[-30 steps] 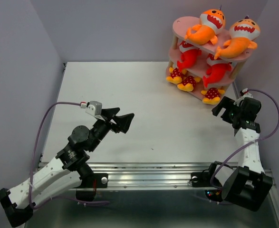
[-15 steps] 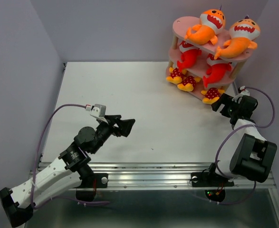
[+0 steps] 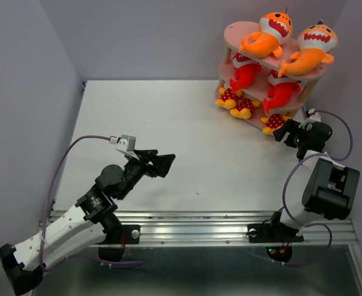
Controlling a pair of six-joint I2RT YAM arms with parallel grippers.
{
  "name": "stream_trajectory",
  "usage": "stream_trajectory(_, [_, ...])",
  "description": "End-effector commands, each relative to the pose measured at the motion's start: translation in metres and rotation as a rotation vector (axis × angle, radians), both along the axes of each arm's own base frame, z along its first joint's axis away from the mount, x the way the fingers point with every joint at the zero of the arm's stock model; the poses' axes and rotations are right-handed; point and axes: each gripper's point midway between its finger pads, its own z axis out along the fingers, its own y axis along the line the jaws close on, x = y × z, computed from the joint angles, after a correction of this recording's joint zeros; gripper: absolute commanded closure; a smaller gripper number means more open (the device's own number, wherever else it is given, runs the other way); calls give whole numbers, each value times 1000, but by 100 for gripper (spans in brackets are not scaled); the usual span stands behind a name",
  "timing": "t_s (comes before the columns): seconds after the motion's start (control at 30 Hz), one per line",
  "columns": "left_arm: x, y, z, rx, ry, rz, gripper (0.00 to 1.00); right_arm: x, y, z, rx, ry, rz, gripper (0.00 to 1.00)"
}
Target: Place and organize the stuffed toys onto the shelf
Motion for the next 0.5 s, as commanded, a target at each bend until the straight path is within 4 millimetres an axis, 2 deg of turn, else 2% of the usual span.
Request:
stream_trajectory(0.0, [1, 2, 11, -40, -22, 10, 1, 22, -10, 33, -59, -150, 11, 18])
stream_trajectory(0.23, [2, 1, 11, -50, -17, 10, 1, 28, -12, 24, -49, -146, 14, 23])
stream_trajectory(0.4, [2, 1, 11, -51, -13, 10, 1, 32, -9, 22, -13, -142, 30, 35])
stream_trajectory(0.47, [2, 1, 10, -52, -10, 13, 1, 33, -7, 22, -8, -147, 37, 36])
